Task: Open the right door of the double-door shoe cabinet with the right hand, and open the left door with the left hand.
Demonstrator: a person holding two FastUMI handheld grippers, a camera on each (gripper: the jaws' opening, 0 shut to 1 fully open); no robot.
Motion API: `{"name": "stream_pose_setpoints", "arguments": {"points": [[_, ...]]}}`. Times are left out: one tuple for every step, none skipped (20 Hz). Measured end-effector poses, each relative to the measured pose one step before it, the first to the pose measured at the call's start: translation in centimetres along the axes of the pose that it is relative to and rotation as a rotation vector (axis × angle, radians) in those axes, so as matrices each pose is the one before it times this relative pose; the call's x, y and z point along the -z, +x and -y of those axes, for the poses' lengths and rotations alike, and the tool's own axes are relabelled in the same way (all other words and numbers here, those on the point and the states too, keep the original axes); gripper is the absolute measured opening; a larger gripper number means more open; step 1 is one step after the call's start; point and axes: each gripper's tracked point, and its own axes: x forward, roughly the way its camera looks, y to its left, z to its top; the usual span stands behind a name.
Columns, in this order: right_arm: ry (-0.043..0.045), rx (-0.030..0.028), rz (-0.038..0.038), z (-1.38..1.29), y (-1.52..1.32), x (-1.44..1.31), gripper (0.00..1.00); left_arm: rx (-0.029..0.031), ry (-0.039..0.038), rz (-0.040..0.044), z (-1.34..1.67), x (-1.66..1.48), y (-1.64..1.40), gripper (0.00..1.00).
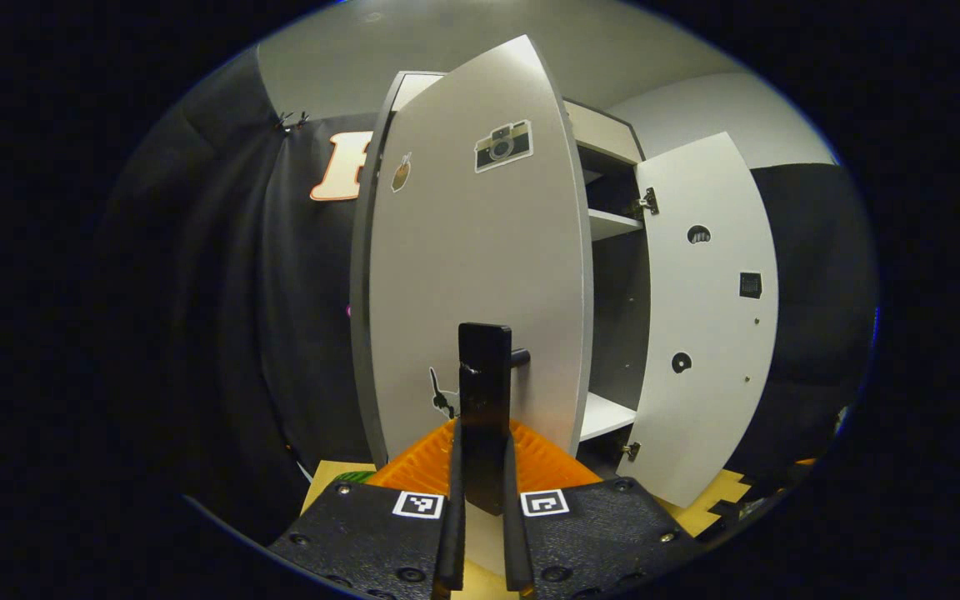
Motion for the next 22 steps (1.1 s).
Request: {"name": "stream_pose_setpoints", "arguments": {"points": [[0.00250, -0.00267, 0.00348, -0.321, 0.045, -0.039, 1.00, -0.00890, 0.00533, 0.00390, -0.234, -0.032, 0.006, 0.19], [0.00264, -0.00284, 0.00269, -0.306, 0.025, -0.068, 1.00, -0.00619, 0.01077, 0.00605, -0.262, -0.010, -0.133, 0.18], [0.00341, -0.00257, -0.00056, -0.389, 0.095, 0.121, 1.00, -0.00735, 0.00723, 0.00936, -0.216, -0.093, -0.046, 0.17], [0.00160, -0.00336, -0.00296, -0.322, 0.120, 0.082, 1.00, -0.01104, 0.00576, 0.00555, -0.299, -0.077, 0.119, 0.16], [-0.00138, -0.00339, -0.00439, -0.374, 0.153, 0.112, 1.00, -0.01400, 0.00136, 0.00417, -0.435, -0.150, 0.083, 0.15], [-0.00370, -0.00467, -0.00520, -0.295, 0.142, 0.161, 1.00, -0.01927, -0.00250, 0.00075, -0.836, 0.040, -0.280, 0.13], [-0.00481, -0.00370, -0.00503, -0.304, 0.149, 0.139, 1.00, -0.03073, -0.00333, 0.00864, -1.117, -0.112, -0.375, 0.12], [-0.00527, -0.00464, -0.00263, -0.260, 0.015, 0.105, 1.00, -0.03128, 0.00967, -0.00049, -1.804, 0.206, -0.930, 0.10], [-0.00493, -0.00425, -0.00204, -0.323, 0.127, 0.118, 1.00, -0.03047, 0.01413, 0.00151, -1.777, 0.146, -0.951, 0.08], [-0.00359, -0.00399, -0.00092, -0.218, 0.099, 0.007, 1.00, -0.02880, 0.01205, 0.00053, -1.321, -0.028, -0.337, 0.05], [-0.00130, -0.00260, 0.00031, -0.205, -0.003, 0.109, 1.00, -0.02729, 0.00382, 0.00225, -1.111, -0.062, -0.063, 0.03], [0.00123, -0.00294, 0.00221, -0.154, 0.148, -0.075, 1.00, -0.02655, -0.00890, -0.00131, -0.529, -0.149, 0.443, 0.00], [0.00172, -0.00250, 0.00097, -0.216, 0.060, -0.018, 1.00, -0.01152, -0.00573, -0.00268, -0.732, -0.053, 0.174, 0.00], [0.00224, -0.00039, -0.00111, -0.063, 0.119, 0.022, 1.00, 0.02735, -0.01376, 0.00105, 0.281, 0.020, 0.055, 0.00], [-0.00038, -0.00008, -0.00246, -0.036, 0.006, 0.112, 1.00, 0.02642, -0.01646, 0.00754, 0.376, -0.196, -0.188, 0.00], [-0.00423, 0.00240, -0.00442, 0.039, -0.002, 0.053, 1.00, 0.00814, 0.00407, -0.00818, 0.071, 0.238, 0.121, 0.00], [-0.00445, 0.00466, -0.00248, -0.138, 0.270, 0.022, 1.00, 0.00614, 0.00766, 0.00460, -0.101, 0.060, 0.001, 0.00], [-0.00251, 0.00199, 0.00205, -0.060, 0.047, -0.091, 1.00, -0.00240, -0.00066, 0.00588, 0.113, -0.166, 0.256, 0.00], [-0.00039, -0.00119, 0.00326, 0.047, -0.095, -0.130, 1.00, -0.00381, -0.00190, -0.00216, -0.057, 0.048, -0.020, 0.00], [-0.00143, -0.00243, 0.00149, -0.006, 0.097, -0.126, 1.00, -0.00084, -0.01135, 0.00997, 0.236, -0.186, -0.049, 0.00], [-0.00339, 0.00144, 0.00006, -0.057, 0.051, 0.060, 1.00, -0.00368, 0.00266, -0.00314, 0.068, 0.103, -0.110, 0.00], [-0.00268, 0.00411, 0.00204, 0.076, 0.172, -0.128, 1.00, -0.00610, 0.00307, 0.00274, -0.046, 0.105, -0.127, 0.00]]}}
